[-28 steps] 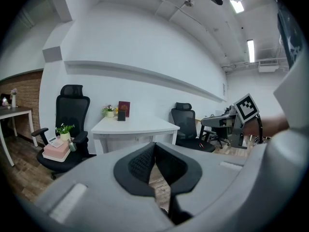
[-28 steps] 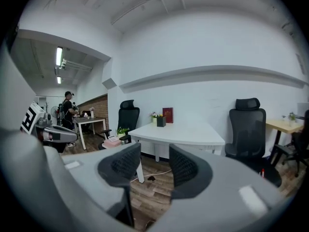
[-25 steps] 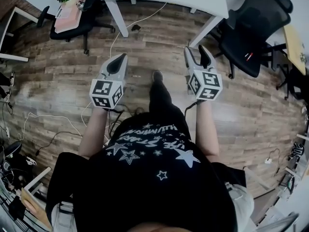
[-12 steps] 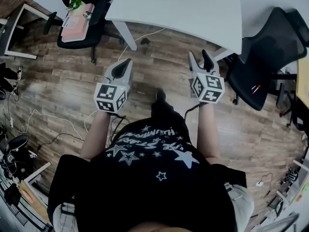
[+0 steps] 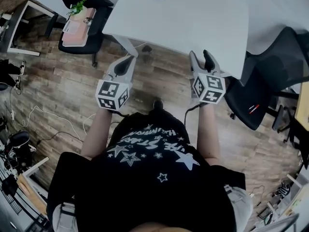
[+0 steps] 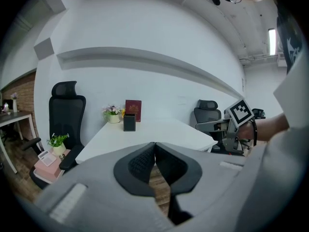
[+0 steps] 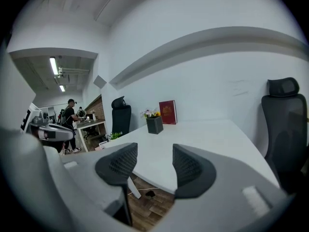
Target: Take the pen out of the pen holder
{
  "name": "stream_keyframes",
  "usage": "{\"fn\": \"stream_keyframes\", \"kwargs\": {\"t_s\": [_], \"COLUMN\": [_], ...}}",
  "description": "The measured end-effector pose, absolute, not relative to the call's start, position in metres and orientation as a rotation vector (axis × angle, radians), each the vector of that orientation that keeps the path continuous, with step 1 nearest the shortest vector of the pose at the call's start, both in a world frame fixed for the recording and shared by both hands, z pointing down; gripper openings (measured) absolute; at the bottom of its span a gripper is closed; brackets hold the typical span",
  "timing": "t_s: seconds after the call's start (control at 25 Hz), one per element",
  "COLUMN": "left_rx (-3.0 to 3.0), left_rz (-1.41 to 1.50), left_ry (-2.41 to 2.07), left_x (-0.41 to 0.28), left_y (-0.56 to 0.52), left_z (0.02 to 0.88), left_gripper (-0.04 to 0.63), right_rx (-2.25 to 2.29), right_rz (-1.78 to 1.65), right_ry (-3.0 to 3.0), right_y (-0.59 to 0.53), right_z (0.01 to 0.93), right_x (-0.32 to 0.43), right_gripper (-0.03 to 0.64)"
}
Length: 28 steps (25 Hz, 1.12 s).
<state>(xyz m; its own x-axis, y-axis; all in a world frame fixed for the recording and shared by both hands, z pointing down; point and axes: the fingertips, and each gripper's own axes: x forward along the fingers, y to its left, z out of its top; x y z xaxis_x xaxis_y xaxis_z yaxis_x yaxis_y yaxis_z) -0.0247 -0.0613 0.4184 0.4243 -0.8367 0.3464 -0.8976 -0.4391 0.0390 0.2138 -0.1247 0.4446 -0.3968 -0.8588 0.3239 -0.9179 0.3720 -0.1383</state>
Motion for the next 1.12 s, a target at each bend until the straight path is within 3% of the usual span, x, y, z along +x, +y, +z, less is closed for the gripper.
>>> {"fn": "stream_keyframes", "kwargs": {"t_s": [0.64, 1.12], "left_rx": [2.441, 2.532], "left_rz": [0.419, 0.359], "left_ry": [-1.602, -1.474], "left_x": [-0.061, -0.099], "left_y": [-0.116, -0.247], "left_z": [0.413, 0.423], "left_gripper": [0.011, 0.011], "right_rx": [1.59, 1.738], "right_rz": [0.462, 0.385], "right_ry": [-2.423, -2.333], "right_y": [-0.177, -0.286], "right_z": [0.452, 0.433], "right_x": [0.201, 0.172], "right_gripper": [0.232, 0.232]}}
